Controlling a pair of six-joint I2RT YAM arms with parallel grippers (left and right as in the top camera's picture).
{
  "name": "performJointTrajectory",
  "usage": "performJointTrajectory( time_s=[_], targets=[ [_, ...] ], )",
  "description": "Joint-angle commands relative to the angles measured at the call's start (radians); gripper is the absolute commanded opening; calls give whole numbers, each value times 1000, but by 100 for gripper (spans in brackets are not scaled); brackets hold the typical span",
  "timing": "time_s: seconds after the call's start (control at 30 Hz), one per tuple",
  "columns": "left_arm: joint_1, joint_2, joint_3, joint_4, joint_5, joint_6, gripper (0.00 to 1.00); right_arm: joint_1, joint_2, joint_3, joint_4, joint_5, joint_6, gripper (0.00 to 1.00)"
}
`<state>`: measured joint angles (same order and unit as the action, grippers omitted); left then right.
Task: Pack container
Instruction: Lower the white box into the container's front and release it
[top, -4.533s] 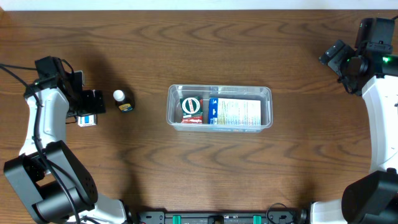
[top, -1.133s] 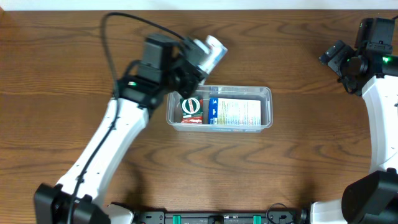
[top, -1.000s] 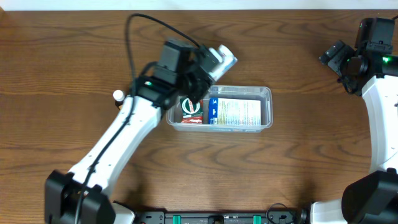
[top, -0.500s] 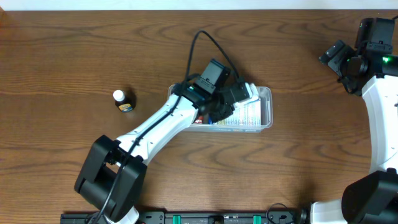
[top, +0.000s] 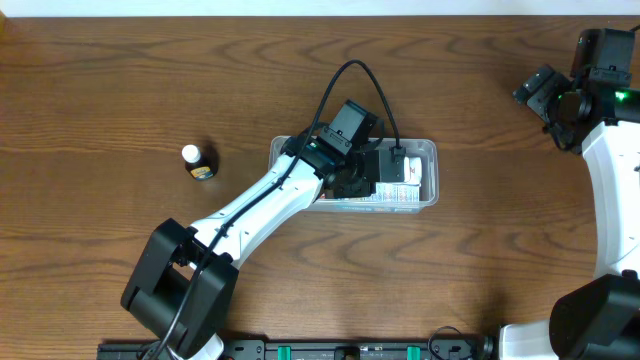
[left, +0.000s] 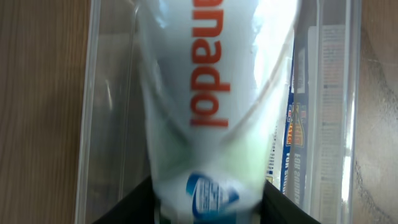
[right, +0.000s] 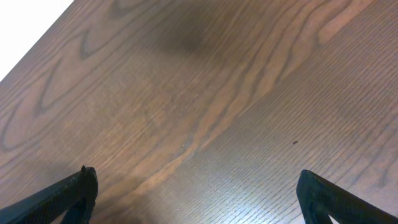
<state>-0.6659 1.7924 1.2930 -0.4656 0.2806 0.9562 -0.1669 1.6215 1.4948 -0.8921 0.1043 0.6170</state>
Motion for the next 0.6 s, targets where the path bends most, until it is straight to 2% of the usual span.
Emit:
performJointTrajectory(
  time_s=[0.0,0.2,0.37,0.57],
  targets=[
    [-1,2,0,0,-5,38,46,-4,0,3,1,3,-8,99],
    [-2,2,0,0,-5,37,48,-4,0,3,1,3,-8,99],
    [-2,2,0,1,-1,37,56,-4,0,3,1,3,-9,99],
    [-2,2,0,4,0,36,57,-4,0,3,1,3,-8,99]
  ],
)
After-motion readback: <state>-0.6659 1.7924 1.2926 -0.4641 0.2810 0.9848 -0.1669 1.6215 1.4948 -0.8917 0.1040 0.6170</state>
